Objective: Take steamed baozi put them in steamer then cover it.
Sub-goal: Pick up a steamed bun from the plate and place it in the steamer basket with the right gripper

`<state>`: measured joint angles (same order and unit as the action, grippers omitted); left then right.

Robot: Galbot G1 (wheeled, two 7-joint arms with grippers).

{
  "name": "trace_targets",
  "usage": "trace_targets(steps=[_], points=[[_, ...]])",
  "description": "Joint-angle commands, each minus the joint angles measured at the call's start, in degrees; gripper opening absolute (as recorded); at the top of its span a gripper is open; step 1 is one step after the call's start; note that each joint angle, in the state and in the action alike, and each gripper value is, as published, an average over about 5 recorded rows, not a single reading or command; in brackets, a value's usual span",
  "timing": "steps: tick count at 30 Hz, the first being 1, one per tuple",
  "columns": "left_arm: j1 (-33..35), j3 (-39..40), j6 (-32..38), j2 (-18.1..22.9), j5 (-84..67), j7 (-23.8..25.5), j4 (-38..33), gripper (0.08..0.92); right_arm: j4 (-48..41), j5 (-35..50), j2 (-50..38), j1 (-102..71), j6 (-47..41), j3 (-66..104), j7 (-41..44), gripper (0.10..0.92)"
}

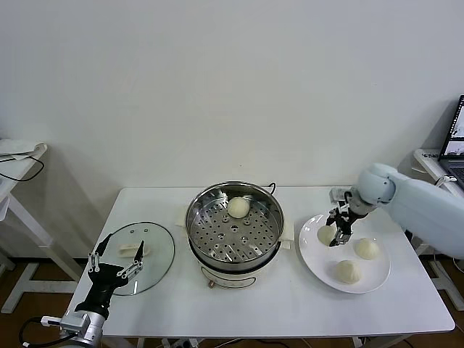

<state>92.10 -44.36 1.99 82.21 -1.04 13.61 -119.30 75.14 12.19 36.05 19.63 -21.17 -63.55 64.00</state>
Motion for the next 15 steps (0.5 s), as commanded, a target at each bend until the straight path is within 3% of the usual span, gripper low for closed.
trace_targets(steps=[1, 7, 15], points=[[0.1, 0.0, -0.1, -0.1, 0.0, 0.0, -0.1, 0.823, 10.6, 10.6, -4.7, 20.6, -2.4, -15.7, 0.6, 0.687], [0.3, 0.3, -0.1, -0.2, 0.0, 0.0, -1.2, 0.823, 16.9, 18.5, -2.5, 33.2, -7.5, -23.8, 0.7, 0.687], [1.0, 0.0, 0.1, -0.5, -0.1, 0.1, -2.9, 0.823, 22.2, 29.6, 6.7, 40.2, -16.9, -26.3, -4.3, 0.687]])
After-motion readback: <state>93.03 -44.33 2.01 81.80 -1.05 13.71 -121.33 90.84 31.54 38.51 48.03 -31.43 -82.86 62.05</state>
